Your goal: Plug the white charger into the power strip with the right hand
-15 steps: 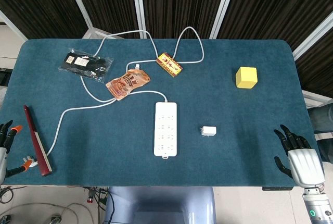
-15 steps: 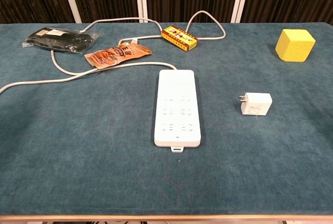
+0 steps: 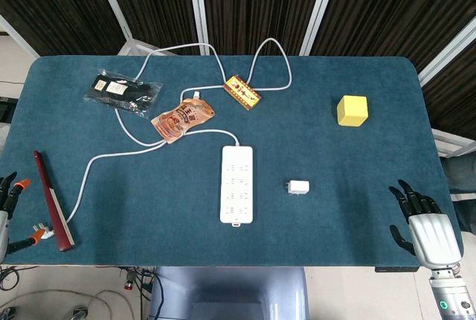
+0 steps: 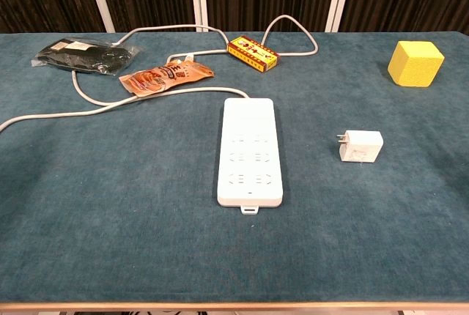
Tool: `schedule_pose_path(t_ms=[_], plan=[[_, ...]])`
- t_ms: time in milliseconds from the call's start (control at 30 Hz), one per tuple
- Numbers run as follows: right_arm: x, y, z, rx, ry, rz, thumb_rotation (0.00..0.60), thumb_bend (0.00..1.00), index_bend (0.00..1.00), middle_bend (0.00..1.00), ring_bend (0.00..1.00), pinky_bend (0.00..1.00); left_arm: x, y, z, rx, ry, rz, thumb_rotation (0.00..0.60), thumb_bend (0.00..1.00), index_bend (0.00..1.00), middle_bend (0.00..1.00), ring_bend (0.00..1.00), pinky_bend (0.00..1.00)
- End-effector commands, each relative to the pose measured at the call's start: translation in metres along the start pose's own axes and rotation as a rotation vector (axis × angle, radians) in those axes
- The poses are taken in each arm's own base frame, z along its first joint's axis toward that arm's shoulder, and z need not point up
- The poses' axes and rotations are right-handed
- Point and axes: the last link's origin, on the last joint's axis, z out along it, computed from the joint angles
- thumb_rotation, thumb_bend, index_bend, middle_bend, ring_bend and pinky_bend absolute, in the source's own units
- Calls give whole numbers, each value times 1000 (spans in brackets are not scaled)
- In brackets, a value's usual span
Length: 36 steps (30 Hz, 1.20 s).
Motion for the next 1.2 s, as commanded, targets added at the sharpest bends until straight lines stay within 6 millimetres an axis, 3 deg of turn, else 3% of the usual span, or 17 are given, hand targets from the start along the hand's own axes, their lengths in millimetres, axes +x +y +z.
schedule_pose_path(t_ms=[33, 367, 533, 700, 933, 1200], plan=[[-1, -1, 0, 2, -4, 1, 600, 404, 143, 108, 211, 264, 0, 0, 0, -2, 1, -1, 600, 101, 147, 0, 0, 0], [-5, -3, -6, -49, -107, -2, 600, 403, 175, 108, 211, 264, 1, 2, -2, -4, 9, 3, 600, 101, 147, 0, 0, 0], [-7, -7, 2, -50, -167, 9, 600, 398, 194, 109, 211, 264, -1, 3, -1, -5, 2, 10, 600, 101, 147, 0, 0, 0], [-6, -16, 21, -36, -249, 30, 600, 398, 198, 110, 211, 264, -2, 4, -1, -6, -3, 14, 600, 101, 147, 0, 0, 0], [-5, -37, 70, -7, -396, 23, 600, 397, 199, 110, 211, 264, -3, 5, -1, -5, -5, 18, 600, 101, 147, 0, 0, 0], [0, -61, 110, 5, -537, -49, 600, 398, 208, 111, 211, 264, -7, 8, -1, -14, -15, 31, 600, 101, 146, 0, 0, 0]])
